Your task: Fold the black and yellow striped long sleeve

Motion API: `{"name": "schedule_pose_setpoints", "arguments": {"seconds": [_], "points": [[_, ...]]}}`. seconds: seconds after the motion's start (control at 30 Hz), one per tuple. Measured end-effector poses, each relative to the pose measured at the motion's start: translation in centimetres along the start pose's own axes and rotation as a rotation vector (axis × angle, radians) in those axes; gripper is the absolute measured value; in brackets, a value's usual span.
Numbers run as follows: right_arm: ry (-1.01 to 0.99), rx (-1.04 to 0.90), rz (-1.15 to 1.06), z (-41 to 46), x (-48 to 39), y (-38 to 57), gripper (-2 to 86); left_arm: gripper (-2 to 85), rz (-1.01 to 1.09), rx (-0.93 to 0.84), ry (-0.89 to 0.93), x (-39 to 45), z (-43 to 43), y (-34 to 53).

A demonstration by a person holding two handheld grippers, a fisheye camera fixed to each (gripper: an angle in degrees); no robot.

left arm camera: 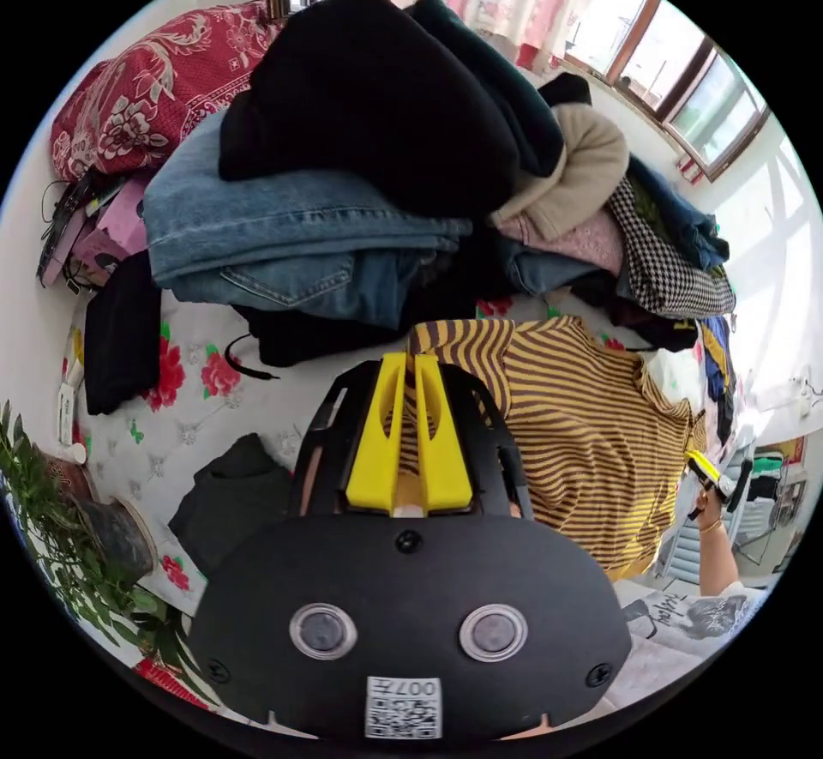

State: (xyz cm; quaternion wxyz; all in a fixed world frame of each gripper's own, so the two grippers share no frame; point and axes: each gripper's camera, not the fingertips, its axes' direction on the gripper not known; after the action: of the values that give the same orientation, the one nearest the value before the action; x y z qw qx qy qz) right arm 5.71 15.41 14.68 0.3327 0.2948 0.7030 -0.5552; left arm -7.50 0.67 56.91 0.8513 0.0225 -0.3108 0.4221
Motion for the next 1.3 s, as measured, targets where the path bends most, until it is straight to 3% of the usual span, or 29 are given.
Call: {"name": "schedule_pose_setpoints", "arguments": {"seconds": [0.13,0.4,0.57,0.67,0.77,0.83,1.0,1.07,1.2,1.3], "points": [[0.065,0.113,-0.028,-1.4,1.0,-3.0,8.0,3.9,-0.085,0.028,-0.051,-2.3,-1.1,-2.8],[0.073,-0.009,-0.112,5.4,-0.7,-11.5,7.9,7.3,0.004,-0.021,-0.013,2.4,2.9,4.0],[0.066,0.015,0.171,7.0,4.7,-15.1,6.7,7.6,-0.021,-0.13,0.032,4.5,4.8,17.2],[-0.137,0.107,0.379,4.9,10.7,-15.0,7.1,9.7,-0.04,-0.124,0.073,4.5,3.9,23.8],[-0.113,0.24,0.412,1.1,12.9,-12.2,7.4,10.7,-0.094,-0.144,0.103,3.4,3.2,27.5],[-0.113,0.229,0.36,-0.1,13.0,-9.6,7.8,11.2,-0.144,-0.166,0.149,2.4,3.3,28.5],[0.063,0.039,0.222,1.9,10.6,-0.8,7.0,10.4,-0.169,-0.266,0.168,1.8,5.3,28.9],[0.139,-0.144,0.132,5.7,9.2,1.7,5.0,6.9,-0.143,-0.291,0.113,2.3,5.7,28.6],[0.309,-0.106,0.145,4.5,9.7,0.8,1.2,0.2,-0.035,-0.329,0.036,2.9,5.0,27.6],[0.426,0.197,0.4,-3.4,13.9,0.9,0.8,-0.7,-0.032,-0.327,0.094,2.1,3.7,27.3]]}}
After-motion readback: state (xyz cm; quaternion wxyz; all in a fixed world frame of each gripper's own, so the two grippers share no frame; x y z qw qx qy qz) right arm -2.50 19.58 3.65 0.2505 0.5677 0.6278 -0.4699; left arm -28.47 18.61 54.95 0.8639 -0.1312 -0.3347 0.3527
